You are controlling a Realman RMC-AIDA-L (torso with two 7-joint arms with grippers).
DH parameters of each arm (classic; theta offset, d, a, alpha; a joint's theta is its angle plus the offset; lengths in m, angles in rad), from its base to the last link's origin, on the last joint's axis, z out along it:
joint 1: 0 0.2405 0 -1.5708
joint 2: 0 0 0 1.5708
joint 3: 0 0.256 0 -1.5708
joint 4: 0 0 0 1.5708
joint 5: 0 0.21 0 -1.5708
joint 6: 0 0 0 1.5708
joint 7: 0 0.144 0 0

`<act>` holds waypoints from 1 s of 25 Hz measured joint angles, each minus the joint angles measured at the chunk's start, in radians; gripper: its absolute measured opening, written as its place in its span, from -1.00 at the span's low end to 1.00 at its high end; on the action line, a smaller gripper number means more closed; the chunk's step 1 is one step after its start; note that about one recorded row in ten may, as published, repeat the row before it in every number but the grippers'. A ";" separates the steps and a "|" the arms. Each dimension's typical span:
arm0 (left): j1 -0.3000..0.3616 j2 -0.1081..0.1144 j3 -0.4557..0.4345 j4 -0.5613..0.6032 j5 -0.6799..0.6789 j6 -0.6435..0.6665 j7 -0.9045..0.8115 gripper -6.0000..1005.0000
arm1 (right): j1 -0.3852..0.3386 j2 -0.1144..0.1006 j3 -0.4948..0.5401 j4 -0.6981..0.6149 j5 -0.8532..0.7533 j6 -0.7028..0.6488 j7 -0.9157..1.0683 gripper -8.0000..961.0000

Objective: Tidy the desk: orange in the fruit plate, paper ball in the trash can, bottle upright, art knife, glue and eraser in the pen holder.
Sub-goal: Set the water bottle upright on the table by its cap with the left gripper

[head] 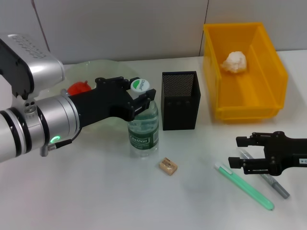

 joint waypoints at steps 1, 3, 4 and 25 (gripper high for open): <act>0.000 0.000 0.000 0.000 0.000 0.000 0.000 -0.08 | 0.000 0.000 0.000 0.000 0.000 0.000 0.000 0.57; 0.005 0.000 0.000 0.003 0.000 0.000 0.000 -0.07 | 0.000 0.000 0.000 0.000 0.000 0.005 0.000 0.57; 0.008 0.000 0.000 0.005 0.000 0.000 -0.001 -0.07 | 0.000 0.000 0.000 0.000 0.001 0.007 0.001 0.57; 0.077 0.003 -0.017 0.051 0.000 0.000 -0.004 -0.02 | 0.010 0.003 0.002 -0.002 0.004 0.038 0.005 0.57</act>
